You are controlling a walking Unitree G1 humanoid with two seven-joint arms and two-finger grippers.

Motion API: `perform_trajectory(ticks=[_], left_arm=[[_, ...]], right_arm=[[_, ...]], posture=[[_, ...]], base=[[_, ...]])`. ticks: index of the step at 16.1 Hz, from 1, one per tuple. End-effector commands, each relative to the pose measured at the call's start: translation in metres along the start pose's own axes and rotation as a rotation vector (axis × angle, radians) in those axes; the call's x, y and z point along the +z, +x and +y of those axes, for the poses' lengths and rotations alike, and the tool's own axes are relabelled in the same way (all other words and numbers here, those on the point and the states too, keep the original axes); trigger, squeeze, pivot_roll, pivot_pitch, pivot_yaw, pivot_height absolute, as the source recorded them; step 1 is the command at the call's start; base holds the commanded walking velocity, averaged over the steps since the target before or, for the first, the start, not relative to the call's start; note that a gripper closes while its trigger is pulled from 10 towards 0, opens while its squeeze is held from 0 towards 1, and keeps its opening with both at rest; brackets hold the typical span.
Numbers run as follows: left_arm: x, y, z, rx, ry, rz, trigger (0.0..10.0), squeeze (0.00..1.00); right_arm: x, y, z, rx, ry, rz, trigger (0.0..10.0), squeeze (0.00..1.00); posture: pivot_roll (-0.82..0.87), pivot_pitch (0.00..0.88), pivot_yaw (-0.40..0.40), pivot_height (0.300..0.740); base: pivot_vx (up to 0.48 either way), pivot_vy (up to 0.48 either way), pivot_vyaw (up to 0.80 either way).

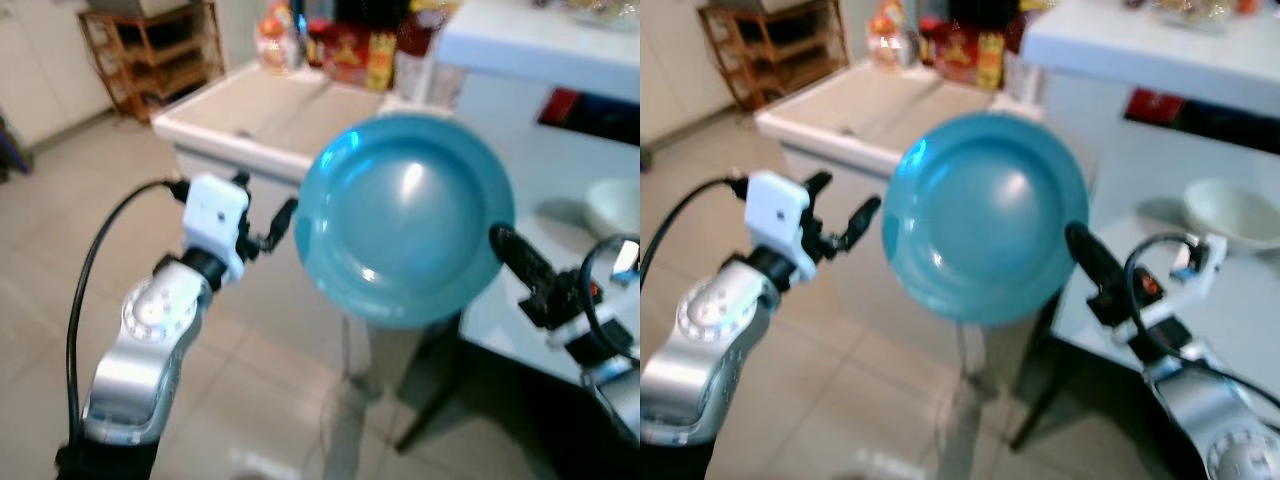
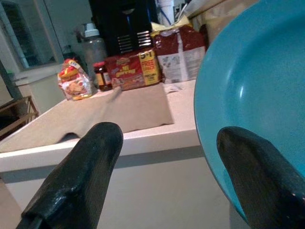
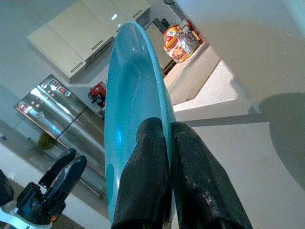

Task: Setting the table

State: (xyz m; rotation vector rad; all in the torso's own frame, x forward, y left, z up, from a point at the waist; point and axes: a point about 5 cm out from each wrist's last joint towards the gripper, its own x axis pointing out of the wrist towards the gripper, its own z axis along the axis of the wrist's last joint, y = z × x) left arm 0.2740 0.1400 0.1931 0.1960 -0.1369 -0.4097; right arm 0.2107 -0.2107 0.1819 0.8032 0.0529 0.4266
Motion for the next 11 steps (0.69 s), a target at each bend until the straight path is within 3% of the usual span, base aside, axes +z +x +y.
perform_trajectory(ticks=[1,5,11], left_arm=[[-0.0016,0.0015,-0.0025,-0.005,-0.010,0.006,10.0,0.00],[-0.0014,0.0033,-0.0058,-0.016,-0.018,0.003,10.0,0.00],[-0.0017,0.0111,-0.0122,-0.038,-0.034,-0.011,10.0,0.00]], right_arm=[[0.0064,-0.0020,0.0042,0.016,-0.012,-0.024,10.0,0.00],[0.0074,-0.0045,0.0028,0.001,-0.014,-0.027,10.0,0.00],[0.0088,-0.0063,-0.0013,-0.124,-0.040,-0.065,10.0,0.00]], posture=[[0.06,0.022,0.007,0.740],[0.05,0.022,0.012,0.740],[0.01,0.027,0.034,0.740]], base=[[0.000,-0.311,0.00],[0.000,-0.310,0.00],[0.000,-0.304,0.00]])
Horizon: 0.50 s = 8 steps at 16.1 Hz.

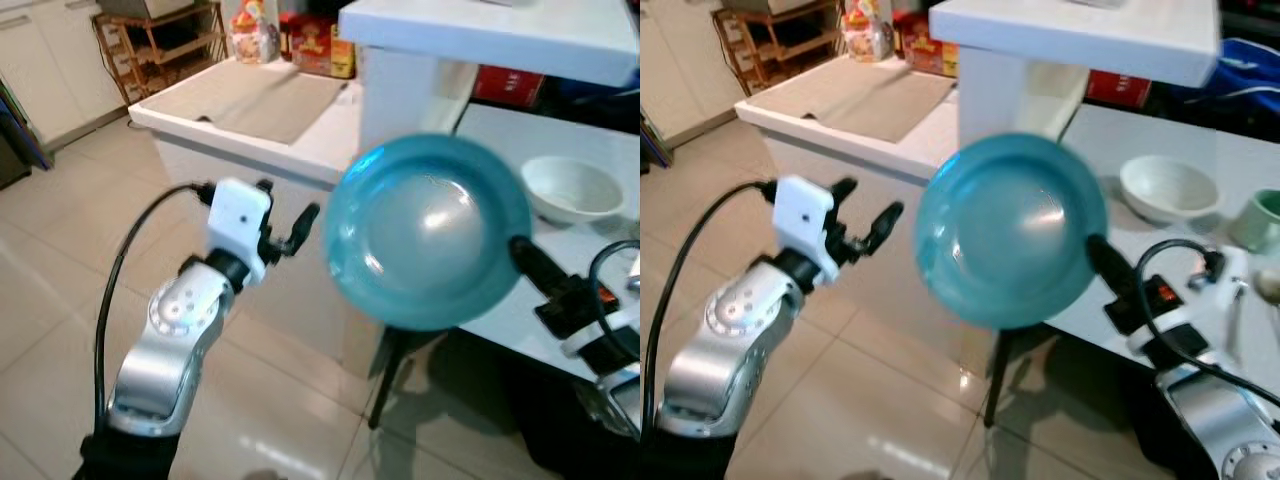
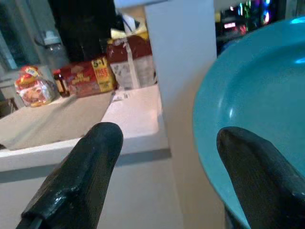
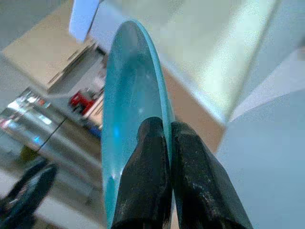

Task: Setting the table

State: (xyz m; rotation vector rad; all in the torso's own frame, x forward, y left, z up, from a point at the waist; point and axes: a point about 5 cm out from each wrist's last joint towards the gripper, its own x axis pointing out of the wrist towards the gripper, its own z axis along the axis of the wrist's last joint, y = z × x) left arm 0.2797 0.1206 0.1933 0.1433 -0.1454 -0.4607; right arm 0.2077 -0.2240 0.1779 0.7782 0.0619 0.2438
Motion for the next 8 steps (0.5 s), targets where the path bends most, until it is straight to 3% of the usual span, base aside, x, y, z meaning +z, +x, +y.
perform_trajectory(ticks=[1,4,8], left_arm=[[-0.006,-0.001,0.003,0.019,-0.031,0.038,10.0,0.00],[-0.003,0.001,0.003,0.017,-0.003,0.015,10.0,0.00],[-0.001,0.005,0.004,-0.001,-0.005,0.002,10.0,0.00]], right_arm=[[0.001,0.004,0.007,0.001,-0.032,-0.021,10.0,0.00],[-0.012,0.008,0.009,-0.023,0.004,-0.003,10.0,0.00],[-0.026,0.003,0.011,-0.055,0.021,0.019,10.0,0.00]], posture=[[0.00,0.026,0.033,0.740],[0.01,0.026,0.036,0.740],[0.00,0.057,0.047,0.740]], base=[[0.000,0.000,0.00],[0.000,0.000,0.00],[0.000,0.480,-0.79]])
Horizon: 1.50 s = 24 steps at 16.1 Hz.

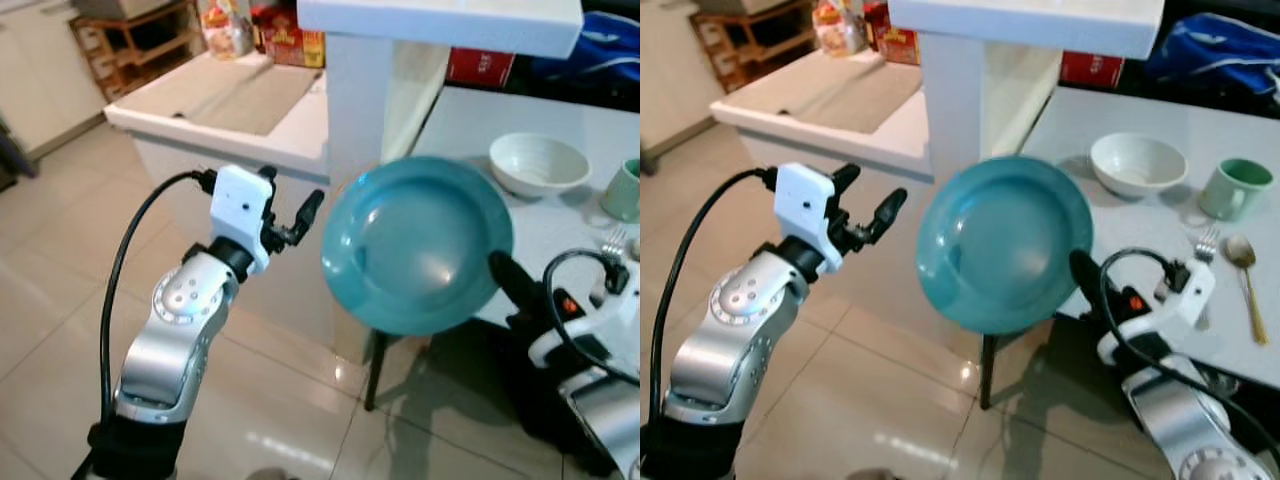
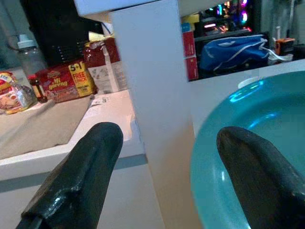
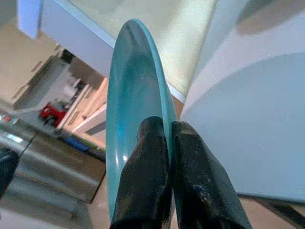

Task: Setting the table

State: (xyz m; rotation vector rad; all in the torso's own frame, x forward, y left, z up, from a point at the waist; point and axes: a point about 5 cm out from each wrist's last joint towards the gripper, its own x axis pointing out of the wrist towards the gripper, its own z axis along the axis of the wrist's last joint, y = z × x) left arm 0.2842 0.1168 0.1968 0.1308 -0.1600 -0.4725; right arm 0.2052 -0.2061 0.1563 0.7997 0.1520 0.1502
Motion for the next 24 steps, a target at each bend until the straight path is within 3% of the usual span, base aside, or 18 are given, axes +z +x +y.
perform_trajectory(ticks=[1,5,7,9,13,18,21,24], left_arm=[[-0.006,-0.002,0.004,0.010,0.002,0.026,10.0,0.00],[-0.028,-0.014,-0.005,-0.022,-0.001,0.085,10.0,0.00],[-0.038,-0.022,-0.002,0.023,-0.009,0.112,10.0,0.00],[-0.036,-0.021,0.000,0.085,-0.015,0.111,10.0,0.00],[-0.029,-0.016,0.003,0.127,-0.002,0.079,10.0,0.00],[-0.022,-0.006,-0.001,0.118,0.005,0.062,10.0,0.00],[-0.015,-0.002,0.001,0.153,-0.008,0.044,10.0,0.00],[-0.018,-0.002,0.002,0.132,-0.059,0.066,10.0,0.00]], right_arm=[[0.002,-0.002,0.011,0.038,-0.016,-0.020,10.0,0.00],[0.001,-0.012,0.006,-0.023,-0.030,-0.040,10.0,0.00],[0.010,-0.010,0.010,-0.013,-0.016,-0.097,10.0,0.00],[0.014,0.001,0.016,0.039,-0.006,-0.114,10.0,0.00],[0.020,0.022,0.015,0.033,-0.022,-0.127,10.0,0.00],[0.022,0.025,0.007,0.003,-0.047,-0.124,10.0,0.00],[0.014,0.030,-0.005,-0.084,0.011,-0.099,10.0,0.00],[0.003,0.037,0.005,-0.048,0.033,-0.079,10.0,0.00]], posture=[[0.00,0.058,0.041,0.740],[-0.04,0.058,0.033,0.740],[-0.05,0.051,0.009,0.740],[-0.01,0.053,-0.037,0.740],[0.00,0.071,-0.019,0.740],[0.02,0.080,-0.003,0.740],[0.03,0.090,-0.011,0.740],[0.03,0.094,-0.006,0.740]], base=[[0.000,0.480,-0.79],[0.000,0.120,-0.59],[0.000,0.000,0.00],[0.000,-0.394,0.00],[0.000,-0.480,0.00],[0.000,-0.480,0.00],[0.000,-0.109,0.00],[0.080,0.000,0.00]])
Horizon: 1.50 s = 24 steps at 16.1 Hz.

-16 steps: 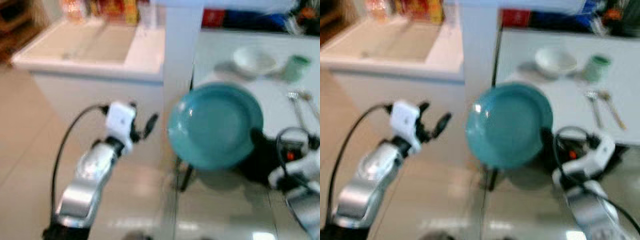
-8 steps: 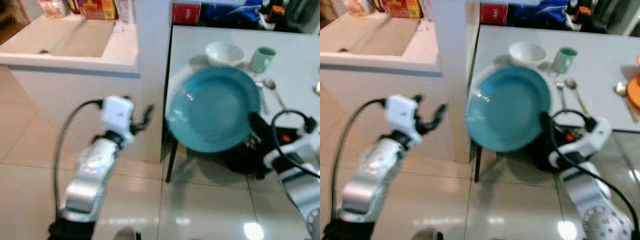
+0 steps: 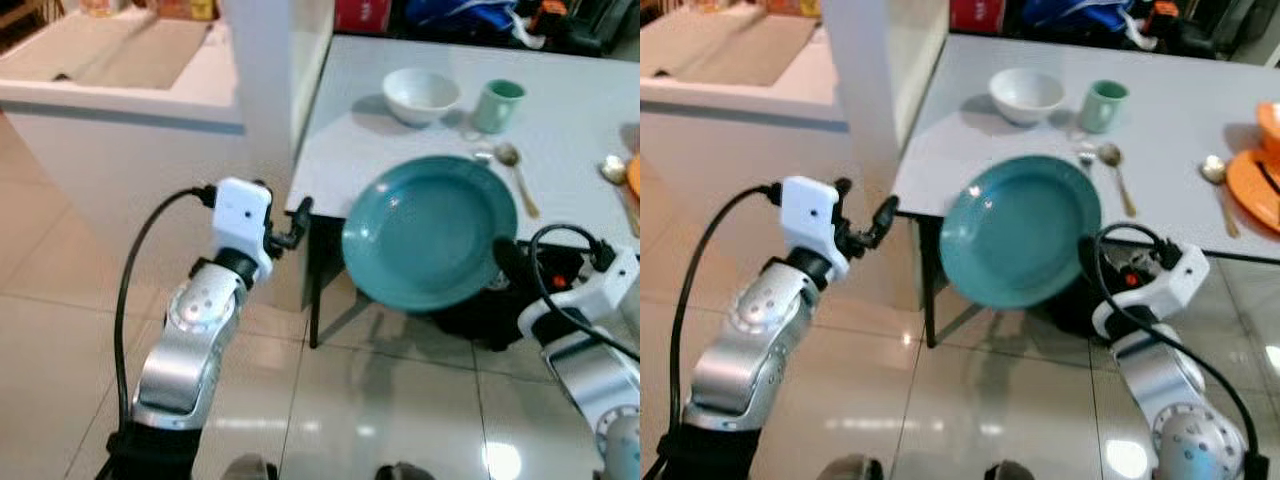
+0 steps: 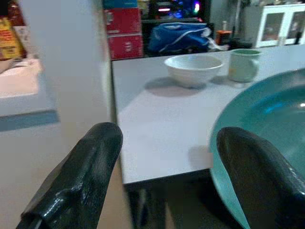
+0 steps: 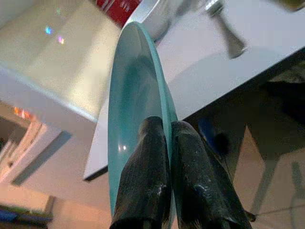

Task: Setting the table

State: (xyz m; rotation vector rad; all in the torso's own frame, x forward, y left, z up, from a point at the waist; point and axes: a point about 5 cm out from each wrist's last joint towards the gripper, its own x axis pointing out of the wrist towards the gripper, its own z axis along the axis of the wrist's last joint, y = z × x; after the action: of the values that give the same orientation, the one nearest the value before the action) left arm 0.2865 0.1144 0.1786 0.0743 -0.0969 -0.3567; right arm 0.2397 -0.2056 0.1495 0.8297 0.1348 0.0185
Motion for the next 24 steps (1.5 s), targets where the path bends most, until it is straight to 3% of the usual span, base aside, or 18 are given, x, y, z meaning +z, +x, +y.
perform_trajectory(ticks=[1,3,10,15,24], left_arm=[[-0.001,-0.003,0.004,-0.004,-0.011,0.011,10.0,0.00],[-0.001,-0.004,0.001,-0.028,-0.012,0.018,10.0,0.00],[0.002,-0.011,0.004,-0.048,0.008,0.024,10.0,0.00],[0.001,-0.015,0.004,-0.065,0.007,0.037,10.0,0.00],[0.001,-0.013,0.000,-0.134,0.001,0.041,10.0,0.00]], right_arm=[[0.000,0.007,0.017,0.066,0.022,-0.016,10.0,0.00],[0.000,0.020,0.020,0.039,0.112,-0.052,10.0,0.00],[-0.003,0.045,0.014,-0.021,0.226,-0.021,10.0,0.00],[-0.006,0.036,0.009,-0.023,0.167,0.021,10.0,0.00],[0.011,0.027,-0.001,-0.068,0.163,-0.043,10.0,0.00]], posture=[[0.03,0.097,-0.001,0.740],[0.04,0.099,-0.002,0.740],[0.07,0.106,-0.022,0.740],[0.07,0.101,-0.014,0.740],[0.05,0.095,0.019,0.740]], base=[[0.277,0.000,0.00],[0.302,0.000,0.00],[0.309,0.000,0.00],[0.313,0.000,0.00],[0.320,0.000,0.00]])
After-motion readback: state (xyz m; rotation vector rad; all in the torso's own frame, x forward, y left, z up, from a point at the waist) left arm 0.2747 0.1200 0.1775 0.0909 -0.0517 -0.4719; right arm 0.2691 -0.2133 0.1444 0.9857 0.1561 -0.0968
